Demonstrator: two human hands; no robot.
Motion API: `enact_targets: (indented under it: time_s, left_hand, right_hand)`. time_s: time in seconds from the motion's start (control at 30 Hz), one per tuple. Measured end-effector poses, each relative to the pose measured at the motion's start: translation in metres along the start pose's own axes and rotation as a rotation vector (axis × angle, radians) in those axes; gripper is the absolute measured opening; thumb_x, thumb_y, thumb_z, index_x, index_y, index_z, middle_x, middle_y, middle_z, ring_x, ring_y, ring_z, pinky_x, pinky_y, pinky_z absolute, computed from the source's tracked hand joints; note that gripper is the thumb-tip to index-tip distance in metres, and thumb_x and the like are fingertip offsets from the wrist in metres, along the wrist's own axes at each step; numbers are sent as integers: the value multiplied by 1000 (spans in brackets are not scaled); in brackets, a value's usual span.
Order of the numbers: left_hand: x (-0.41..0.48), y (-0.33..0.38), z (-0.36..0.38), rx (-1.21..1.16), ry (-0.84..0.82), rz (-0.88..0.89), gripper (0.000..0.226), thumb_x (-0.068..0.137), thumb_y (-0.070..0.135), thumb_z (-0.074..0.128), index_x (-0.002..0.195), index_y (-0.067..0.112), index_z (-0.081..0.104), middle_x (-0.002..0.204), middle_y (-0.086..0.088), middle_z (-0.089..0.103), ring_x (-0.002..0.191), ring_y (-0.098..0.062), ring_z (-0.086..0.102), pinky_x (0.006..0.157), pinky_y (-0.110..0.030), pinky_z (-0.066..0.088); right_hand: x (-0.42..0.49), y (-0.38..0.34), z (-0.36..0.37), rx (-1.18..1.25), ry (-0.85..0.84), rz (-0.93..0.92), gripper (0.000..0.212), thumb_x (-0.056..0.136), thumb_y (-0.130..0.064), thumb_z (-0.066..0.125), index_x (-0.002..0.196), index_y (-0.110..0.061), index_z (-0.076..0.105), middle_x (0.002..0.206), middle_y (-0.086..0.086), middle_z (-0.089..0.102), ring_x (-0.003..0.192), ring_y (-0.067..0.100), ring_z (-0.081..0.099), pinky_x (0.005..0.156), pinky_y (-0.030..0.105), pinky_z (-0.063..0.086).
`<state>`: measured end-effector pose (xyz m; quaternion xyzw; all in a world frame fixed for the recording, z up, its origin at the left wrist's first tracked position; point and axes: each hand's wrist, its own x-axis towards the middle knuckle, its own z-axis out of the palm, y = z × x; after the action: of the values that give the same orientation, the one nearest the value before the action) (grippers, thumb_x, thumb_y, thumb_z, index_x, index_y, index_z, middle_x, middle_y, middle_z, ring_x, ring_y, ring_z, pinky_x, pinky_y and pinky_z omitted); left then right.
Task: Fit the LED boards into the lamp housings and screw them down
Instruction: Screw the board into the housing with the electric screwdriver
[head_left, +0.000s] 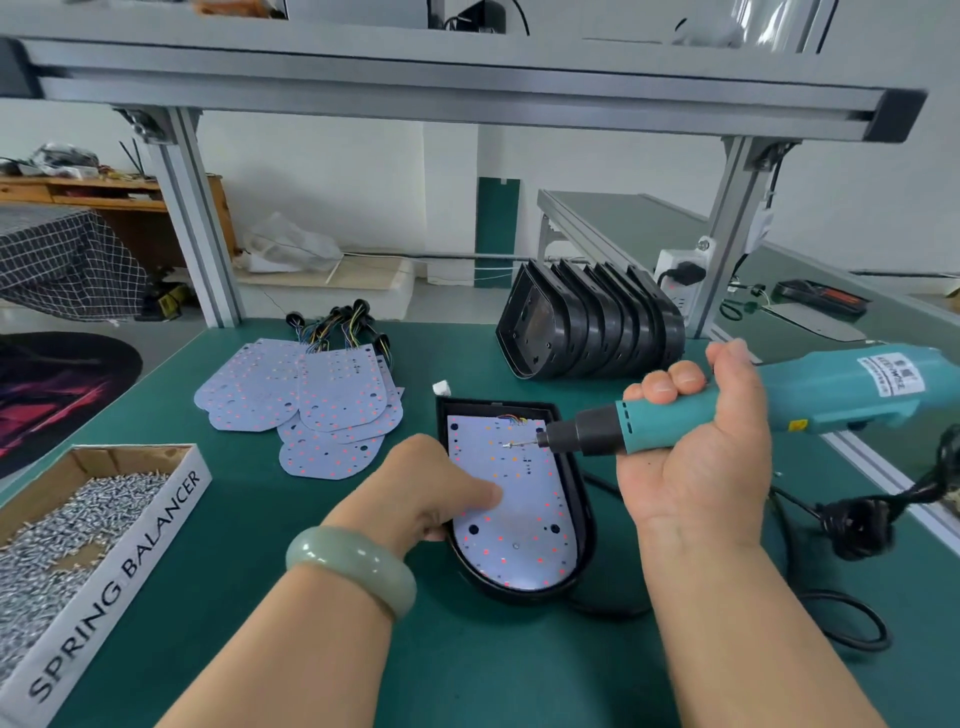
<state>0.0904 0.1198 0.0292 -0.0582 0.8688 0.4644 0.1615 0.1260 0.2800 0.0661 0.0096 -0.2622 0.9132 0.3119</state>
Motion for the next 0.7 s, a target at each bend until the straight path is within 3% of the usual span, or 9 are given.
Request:
enact_targets:
  time_s: [0.07, 0.13, 0.3, 0.47, 0.57, 0.7]
  left_hand:
    - [0, -2, 4, -47, -65, -6, 18, 74, 15, 74, 83, 1, 68, 77, -14, 72, 59, -23, 63, 59, -30, 57]
    - [1, -5, 8, -51, -96, 1, 26, 74, 17, 73, 96, 2, 69, 95, -17, 73, 75, -27, 69, 72, -38, 58]
    - [2, -7, 10, -50, -91, 2, 24, 76, 20, 73, 95, 6, 70, 98, -16, 73, 92, -30, 70, 77, -42, 60]
    - [2, -7, 10, -22, -76, 2, 35, 75, 23, 72, 104, 4, 66, 103, -19, 71, 87, -31, 71, 75, -41, 59]
    - [3, -8, 11, -22, -85, 13, 42, 75, 23, 71, 109, 0, 63, 90, -14, 69, 74, -26, 64, 75, -40, 58]
    - [4, -9, 12, -25, -93, 22, 44, 76, 20, 70, 113, -2, 62, 84, -8, 60, 71, -22, 57, 80, -43, 56]
  right_hand:
    - [9, 4, 4, -9, -5, 8, 16, 95, -22, 56, 83, -23, 45, 59, -8, 43, 50, 9, 41, 58, 22, 37]
    - [18, 11, 9, -35, 2, 25, 16, 94, -19, 58, 83, -21, 45, 59, -6, 42, 52, 10, 39, 55, 21, 37]
    - [30, 34, 11, -124, -31, 51, 21, 92, -10, 60, 76, -19, 51, 57, -3, 43, 48, 11, 39, 48, 20, 39]
    - [34, 50, 12, -173, -101, 62, 28, 91, -8, 60, 67, -22, 54, 54, -4, 45, 46, 11, 42, 48, 20, 41]
    - [34, 56, 11, -234, -140, 60, 28, 90, -10, 61, 66, -23, 54, 52, -4, 46, 45, 12, 43, 49, 22, 42]
    - [33, 61, 13, -305, -179, 31, 18, 85, -12, 62, 72, -18, 52, 50, -5, 47, 44, 11, 44, 52, 23, 42]
